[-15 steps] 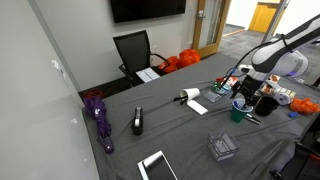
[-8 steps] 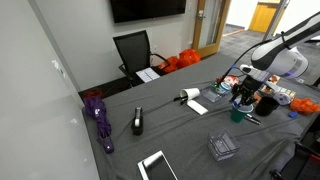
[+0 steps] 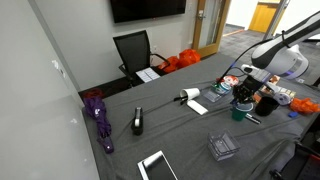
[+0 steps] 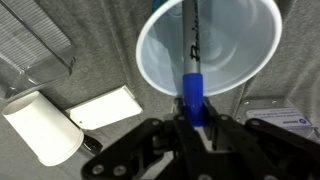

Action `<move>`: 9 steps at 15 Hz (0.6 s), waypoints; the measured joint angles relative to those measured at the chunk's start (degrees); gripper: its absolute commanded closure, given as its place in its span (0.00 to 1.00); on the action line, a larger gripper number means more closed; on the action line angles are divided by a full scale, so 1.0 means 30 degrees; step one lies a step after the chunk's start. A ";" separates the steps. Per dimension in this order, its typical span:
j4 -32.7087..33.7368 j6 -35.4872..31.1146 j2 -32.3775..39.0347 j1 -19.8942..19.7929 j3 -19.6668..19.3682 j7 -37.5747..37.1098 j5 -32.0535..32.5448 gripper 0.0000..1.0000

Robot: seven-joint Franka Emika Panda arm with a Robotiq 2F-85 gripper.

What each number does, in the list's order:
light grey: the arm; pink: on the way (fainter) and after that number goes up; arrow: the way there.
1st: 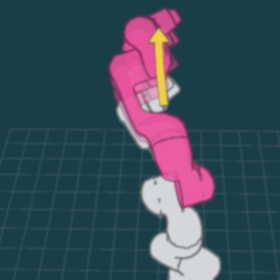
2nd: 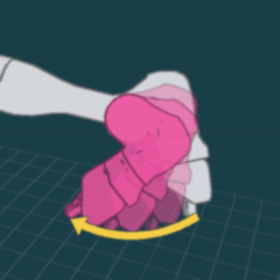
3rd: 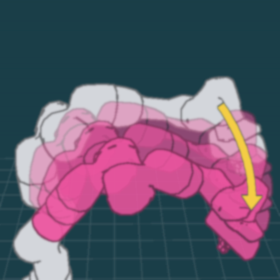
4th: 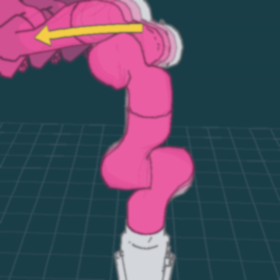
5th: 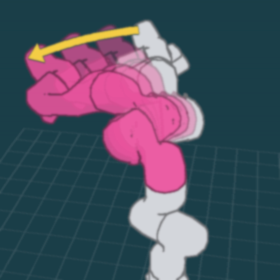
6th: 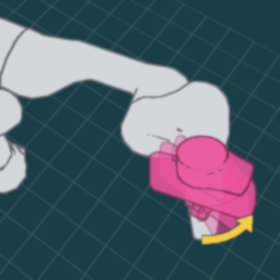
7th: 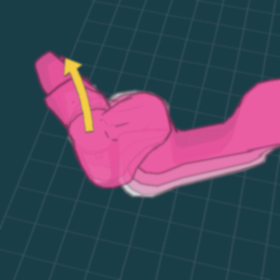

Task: Move the marker from the cup to the tray

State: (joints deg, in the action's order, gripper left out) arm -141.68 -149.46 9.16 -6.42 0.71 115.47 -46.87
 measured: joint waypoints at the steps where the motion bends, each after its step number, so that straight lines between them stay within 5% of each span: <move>1: -0.0001 0.0000 0.0000 -0.0002 -0.0026 0.0126 -0.0063 0.95; 9: -0.0323 0.0906 -0.0949 -0.0102 -0.0468 0.0306 -0.0094 0.95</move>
State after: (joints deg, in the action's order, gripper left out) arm -142.65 -146.74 6.31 -6.72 -0.69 116.39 -47.15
